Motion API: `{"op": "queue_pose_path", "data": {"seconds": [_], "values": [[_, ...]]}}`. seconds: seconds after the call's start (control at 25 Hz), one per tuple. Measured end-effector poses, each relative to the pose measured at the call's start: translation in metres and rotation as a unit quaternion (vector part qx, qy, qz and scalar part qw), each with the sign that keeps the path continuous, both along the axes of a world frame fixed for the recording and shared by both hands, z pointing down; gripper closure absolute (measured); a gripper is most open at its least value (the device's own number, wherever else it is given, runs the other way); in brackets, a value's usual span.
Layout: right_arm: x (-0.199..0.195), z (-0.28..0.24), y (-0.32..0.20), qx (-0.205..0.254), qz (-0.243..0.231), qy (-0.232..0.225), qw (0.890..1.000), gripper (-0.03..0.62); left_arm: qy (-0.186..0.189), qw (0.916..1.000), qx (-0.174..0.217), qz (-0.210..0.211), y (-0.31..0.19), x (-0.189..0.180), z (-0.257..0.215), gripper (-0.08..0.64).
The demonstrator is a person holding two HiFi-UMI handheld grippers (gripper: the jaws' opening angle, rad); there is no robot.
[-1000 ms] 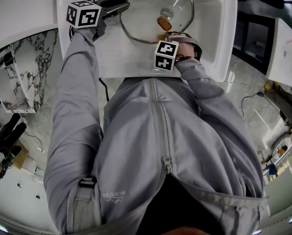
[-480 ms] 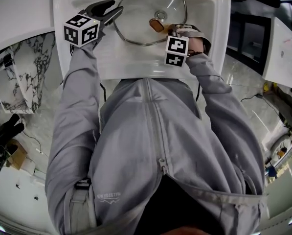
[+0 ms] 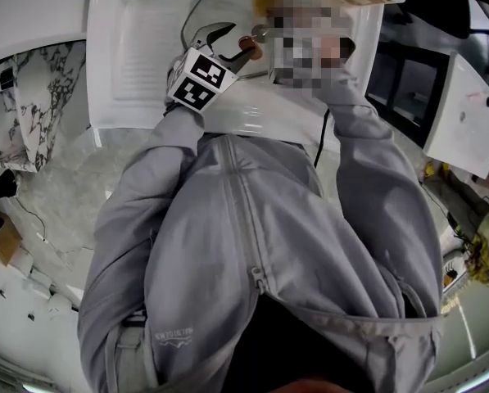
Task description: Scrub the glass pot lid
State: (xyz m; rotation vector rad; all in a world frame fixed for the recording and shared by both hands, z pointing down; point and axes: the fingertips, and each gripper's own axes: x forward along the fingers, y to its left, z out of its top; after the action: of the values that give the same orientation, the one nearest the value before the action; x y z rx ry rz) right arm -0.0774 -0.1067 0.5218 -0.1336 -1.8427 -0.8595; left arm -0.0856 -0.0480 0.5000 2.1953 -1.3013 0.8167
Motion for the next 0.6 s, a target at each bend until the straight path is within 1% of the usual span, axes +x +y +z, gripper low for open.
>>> {"op": "queue_pose_path", "data": {"seconds": [0.12,0.2,0.24,0.32,0.36,0.52,0.6], "values": [[-0.024,-0.021,-0.013,0.033,-0.036,-0.034,0.998,0.563,-0.012,0.9996,-0.022,-0.014,-0.001,0.011,0.013,0.33],[-0.037,-0.028,-0.013,0.047,-0.068,-0.045,0.996,0.563,-0.02,0.9988,-0.035,-0.026,-0.001,0.011,0.02,0.331],[-0.042,-0.029,-0.012,0.057,-0.084,-0.046,0.994,0.563,-0.022,0.9984,-0.041,-0.031,0.0,0.01,0.022,0.331],[-0.048,-0.026,-0.011,0.074,-0.112,-0.037,0.99,0.563,-0.025,0.9979,-0.047,-0.036,0.002,0.01,0.024,0.42],[-0.049,-0.023,-0.01,0.078,-0.121,-0.033,0.989,0.563,-0.027,0.9978,-0.046,-0.038,0.003,0.01,0.023,0.43],[-0.044,-0.011,-0.003,0.086,-0.138,-0.019,0.987,0.563,-0.033,0.9972,-0.05,-0.045,0.003,0.011,0.023,0.433],[-0.036,-0.006,0.004,0.08,-0.142,-0.01,0.987,0.563,-0.033,0.997,-0.051,-0.048,0.004,0.01,0.023,0.433]]}}
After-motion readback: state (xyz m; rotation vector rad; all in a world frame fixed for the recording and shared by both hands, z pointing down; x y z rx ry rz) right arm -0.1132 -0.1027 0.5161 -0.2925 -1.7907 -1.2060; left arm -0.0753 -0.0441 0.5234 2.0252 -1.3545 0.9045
